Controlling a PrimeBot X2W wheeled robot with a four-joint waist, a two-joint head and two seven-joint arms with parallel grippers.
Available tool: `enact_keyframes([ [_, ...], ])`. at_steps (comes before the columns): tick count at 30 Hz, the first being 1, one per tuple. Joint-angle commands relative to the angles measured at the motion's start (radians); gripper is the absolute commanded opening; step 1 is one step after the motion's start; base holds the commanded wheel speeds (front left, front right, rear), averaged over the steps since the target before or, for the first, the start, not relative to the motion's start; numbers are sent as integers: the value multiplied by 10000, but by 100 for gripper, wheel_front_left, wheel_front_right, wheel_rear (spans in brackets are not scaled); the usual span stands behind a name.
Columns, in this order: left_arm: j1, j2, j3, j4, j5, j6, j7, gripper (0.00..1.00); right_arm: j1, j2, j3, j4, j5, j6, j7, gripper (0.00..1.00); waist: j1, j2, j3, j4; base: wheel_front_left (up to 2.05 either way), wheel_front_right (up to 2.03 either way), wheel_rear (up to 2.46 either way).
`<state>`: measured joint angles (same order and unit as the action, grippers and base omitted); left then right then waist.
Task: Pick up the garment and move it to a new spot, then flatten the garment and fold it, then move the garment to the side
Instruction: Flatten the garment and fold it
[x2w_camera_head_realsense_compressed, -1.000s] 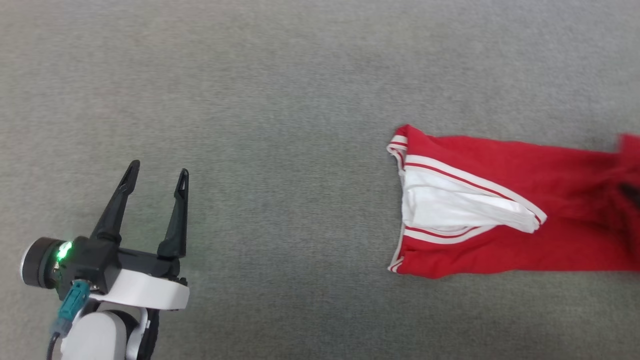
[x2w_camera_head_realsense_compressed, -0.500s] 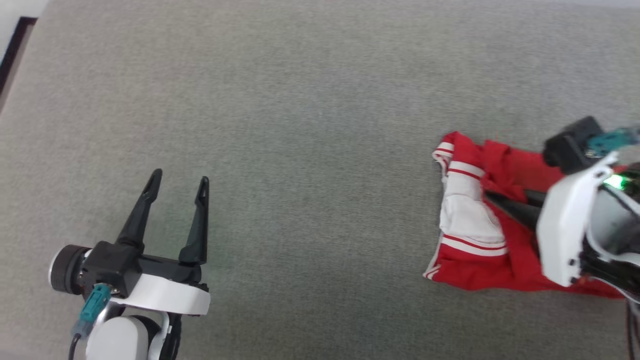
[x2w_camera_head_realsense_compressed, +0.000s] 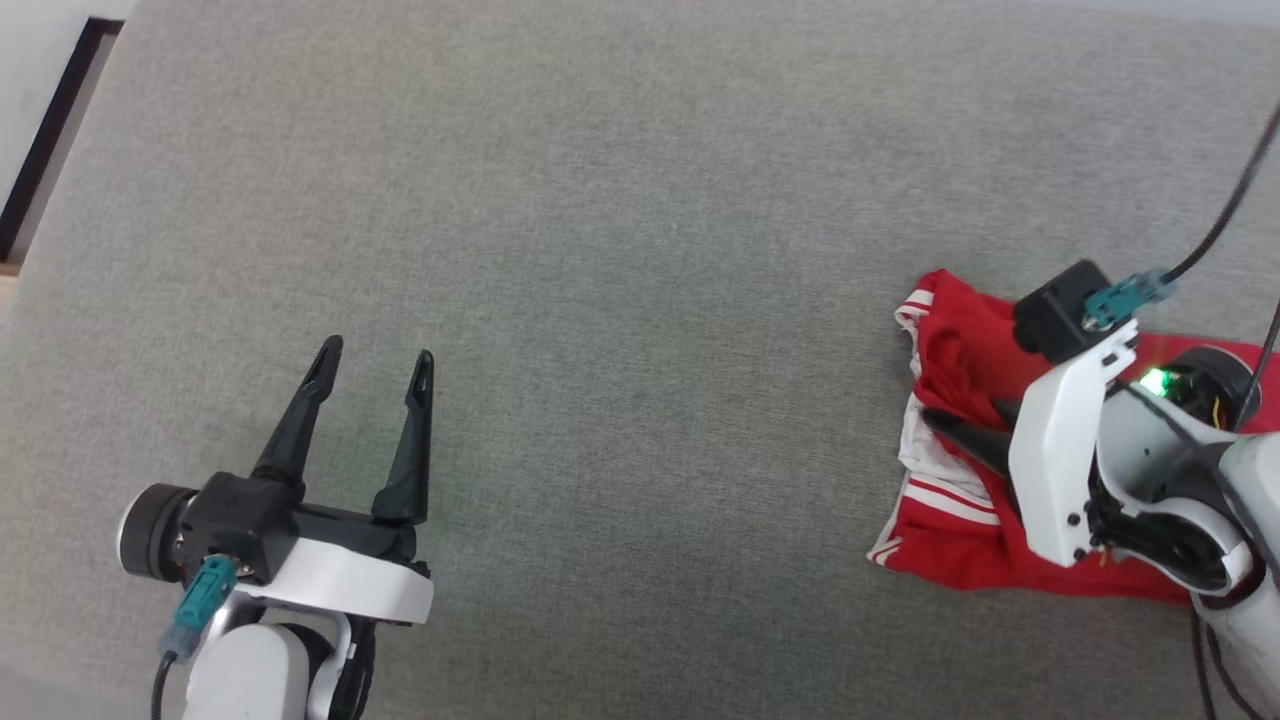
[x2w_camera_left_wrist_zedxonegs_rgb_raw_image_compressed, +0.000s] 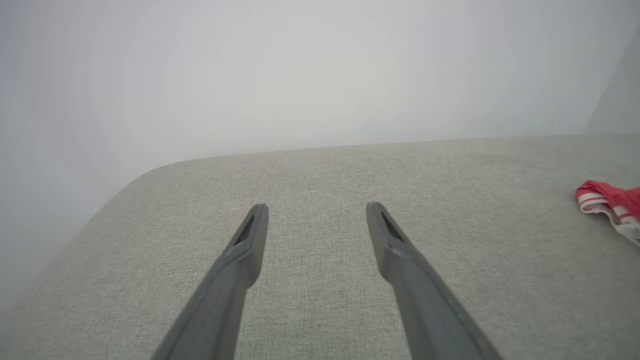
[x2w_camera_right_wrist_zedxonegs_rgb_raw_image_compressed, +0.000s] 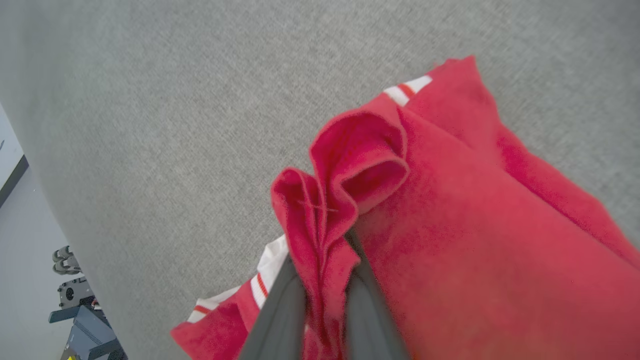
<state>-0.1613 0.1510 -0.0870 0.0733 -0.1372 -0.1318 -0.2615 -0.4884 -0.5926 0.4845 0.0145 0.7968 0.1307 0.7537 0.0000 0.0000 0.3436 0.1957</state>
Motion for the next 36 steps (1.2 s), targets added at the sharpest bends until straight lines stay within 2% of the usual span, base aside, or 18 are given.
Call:
enact_keyframes([
  [1, -50, 34, 67, 22, -100, 28, -43, 100, -130, 54, -32, 77, 122, -1, -207, 100, 0, 0, -123, -119, 0, 0, 0],
  [8, 262, 199, 196, 32, -129, 28, -43, 100, -128, -164, -333, 52, 414, -1, -1110, 100, 0, 0, -563, -639, 0, 0, 0],
  [13, 487, 299, 166, 114, -198, 28, -43, 100, 61, -424, -644, 211, 557, -1, -2262, 100, 0, 0, -919, -1130, 0, 0, 0],
  [21, 599, 446, 78, 539, -461, 28, -43, 100, 286, -506, -817, 1595, 609, -1, -5321, 100, 0, 0, -1335, -1855, 0, 0, 0],
  [30, 839, 520, 348, 912, -878, 28, -43, 100, 594, -178, -632, 3449, -323, -1, -9284, 100, 0, 0, -1917, -2238, 0, 0, 0],
  [36, 1449, 409, 765, 770, -953, 28, -43, 100, 1245, 243, -1297, 3595, -1303, -1, -10145, 100, 0, 0, -2401, -2255, 0, 0, 0],
])
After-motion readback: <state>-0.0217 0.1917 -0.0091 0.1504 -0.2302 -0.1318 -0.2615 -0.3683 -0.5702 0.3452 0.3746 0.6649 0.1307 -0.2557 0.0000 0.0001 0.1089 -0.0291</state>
